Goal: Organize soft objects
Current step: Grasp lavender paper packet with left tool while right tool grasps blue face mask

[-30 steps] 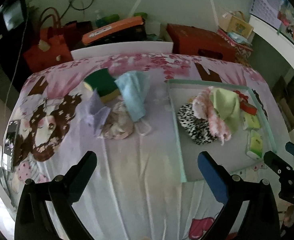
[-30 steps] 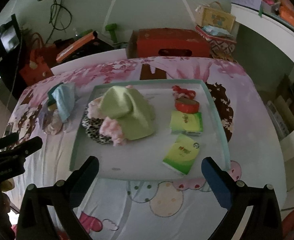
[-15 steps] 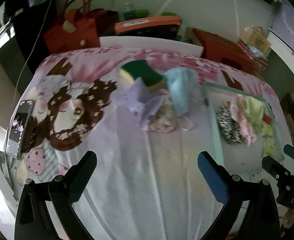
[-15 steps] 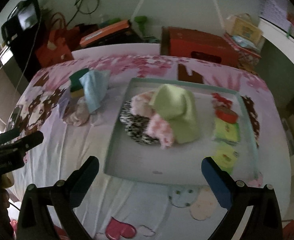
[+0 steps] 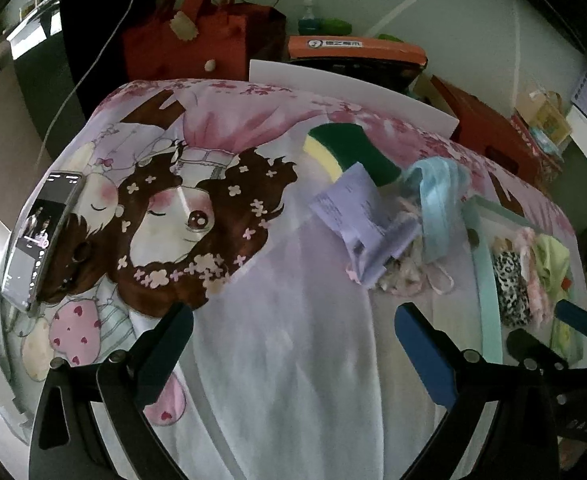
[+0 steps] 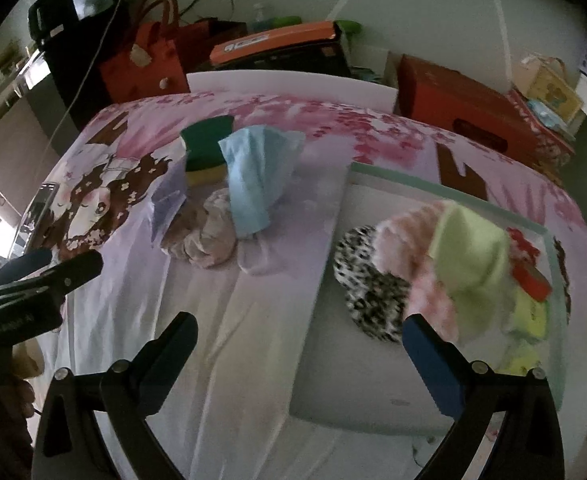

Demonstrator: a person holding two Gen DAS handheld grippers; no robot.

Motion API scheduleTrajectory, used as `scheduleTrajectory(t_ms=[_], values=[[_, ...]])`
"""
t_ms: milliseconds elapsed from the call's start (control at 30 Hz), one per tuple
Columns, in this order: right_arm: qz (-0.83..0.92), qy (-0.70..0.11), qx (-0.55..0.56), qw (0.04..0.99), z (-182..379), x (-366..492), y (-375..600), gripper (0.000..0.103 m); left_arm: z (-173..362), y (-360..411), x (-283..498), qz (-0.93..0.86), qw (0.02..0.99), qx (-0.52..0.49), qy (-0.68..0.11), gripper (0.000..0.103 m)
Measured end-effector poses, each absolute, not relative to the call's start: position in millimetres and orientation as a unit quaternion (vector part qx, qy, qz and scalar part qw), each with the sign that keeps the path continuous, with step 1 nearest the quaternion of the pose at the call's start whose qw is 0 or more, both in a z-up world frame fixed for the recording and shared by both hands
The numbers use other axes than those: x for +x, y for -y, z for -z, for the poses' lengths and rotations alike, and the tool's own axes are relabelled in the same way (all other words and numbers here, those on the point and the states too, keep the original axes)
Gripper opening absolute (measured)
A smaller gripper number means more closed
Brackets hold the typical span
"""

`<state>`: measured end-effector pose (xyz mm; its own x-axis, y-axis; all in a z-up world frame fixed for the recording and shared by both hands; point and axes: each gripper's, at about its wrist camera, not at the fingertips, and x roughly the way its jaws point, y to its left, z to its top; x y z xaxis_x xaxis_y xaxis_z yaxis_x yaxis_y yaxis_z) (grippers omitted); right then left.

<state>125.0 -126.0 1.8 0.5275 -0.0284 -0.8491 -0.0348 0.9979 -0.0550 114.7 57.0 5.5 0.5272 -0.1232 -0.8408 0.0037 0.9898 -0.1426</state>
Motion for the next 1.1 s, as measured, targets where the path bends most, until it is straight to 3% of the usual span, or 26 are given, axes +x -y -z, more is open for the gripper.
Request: scheduleTrajectory(t_ms=[433,1100], values=[[-0.017,-0.457,-0.011,0.889,-4,178,120,0.103,-20,-43,165,0.041,0.874,-0.088,-0.475,0.101],[-0.013,-0.412,0.024,0.911,11,212,122,0.103,2,-50,196,-0.028,0.868,-0.174,-0.463,0.1]])
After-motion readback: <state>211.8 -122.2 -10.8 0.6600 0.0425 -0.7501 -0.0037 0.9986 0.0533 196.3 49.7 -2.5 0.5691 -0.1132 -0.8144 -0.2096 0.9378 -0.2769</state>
